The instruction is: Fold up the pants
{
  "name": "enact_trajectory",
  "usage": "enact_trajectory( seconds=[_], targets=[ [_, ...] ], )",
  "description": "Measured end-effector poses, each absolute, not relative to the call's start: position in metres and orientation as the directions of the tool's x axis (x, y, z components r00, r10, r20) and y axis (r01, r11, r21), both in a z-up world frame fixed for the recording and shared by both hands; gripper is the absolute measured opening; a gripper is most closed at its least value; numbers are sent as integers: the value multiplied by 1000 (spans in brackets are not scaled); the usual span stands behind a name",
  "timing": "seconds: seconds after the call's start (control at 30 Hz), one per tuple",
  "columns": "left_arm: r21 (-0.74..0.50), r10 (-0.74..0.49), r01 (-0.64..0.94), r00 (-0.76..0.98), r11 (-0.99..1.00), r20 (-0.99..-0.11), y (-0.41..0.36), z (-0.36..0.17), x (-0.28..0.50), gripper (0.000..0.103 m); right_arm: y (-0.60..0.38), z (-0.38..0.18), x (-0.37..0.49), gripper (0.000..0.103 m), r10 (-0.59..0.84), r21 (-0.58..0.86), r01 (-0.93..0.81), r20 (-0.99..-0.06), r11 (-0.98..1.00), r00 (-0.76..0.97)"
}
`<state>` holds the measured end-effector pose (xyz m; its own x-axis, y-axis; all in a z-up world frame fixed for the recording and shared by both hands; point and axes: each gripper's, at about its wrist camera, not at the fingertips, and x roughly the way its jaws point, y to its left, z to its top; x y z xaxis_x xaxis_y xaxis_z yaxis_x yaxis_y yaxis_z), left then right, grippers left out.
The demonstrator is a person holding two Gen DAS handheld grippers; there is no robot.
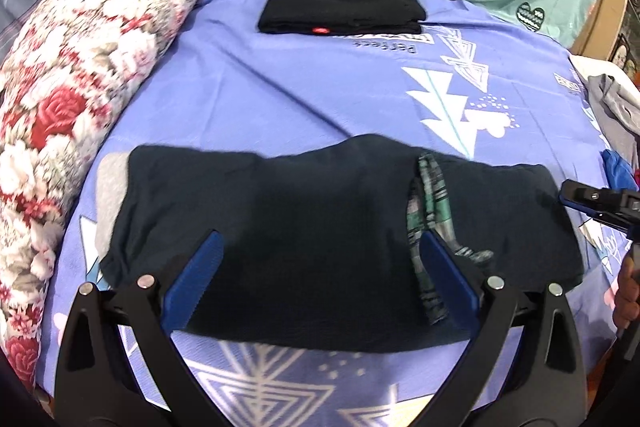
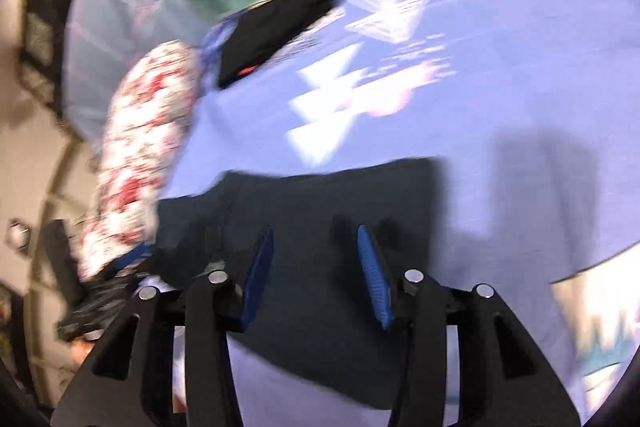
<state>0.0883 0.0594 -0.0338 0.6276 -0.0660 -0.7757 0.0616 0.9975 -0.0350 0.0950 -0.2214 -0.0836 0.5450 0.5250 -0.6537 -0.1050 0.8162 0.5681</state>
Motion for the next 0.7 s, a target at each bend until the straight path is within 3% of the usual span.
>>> enact_trajectory(
  seconds=[0.1, 0.27, 0.37, 0.7],
  targets=[
    [-36, -92, 101, 634, 994, -768, 41, -28, 94, 100, -227, -86, 102, 28, 490, 542, -89, -663, 836, 565],
    [-53, -152, 174, 626, 983, -765, 12, -26, 98, 100, -223, -92, 121, 25, 451, 492, -85, -698, 866, 556],
    [-60, -168, 197, 594, 979, -787, 0, -37, 103, 100, -224, -104, 133, 14, 403, 459, -41, -731, 888, 550],
    [-78, -175, 202, 525, 976, -833, -4, -61, 106, 100, -217, -85, 75, 17, 446, 425, -169, -719, 889, 533]
  ],
)
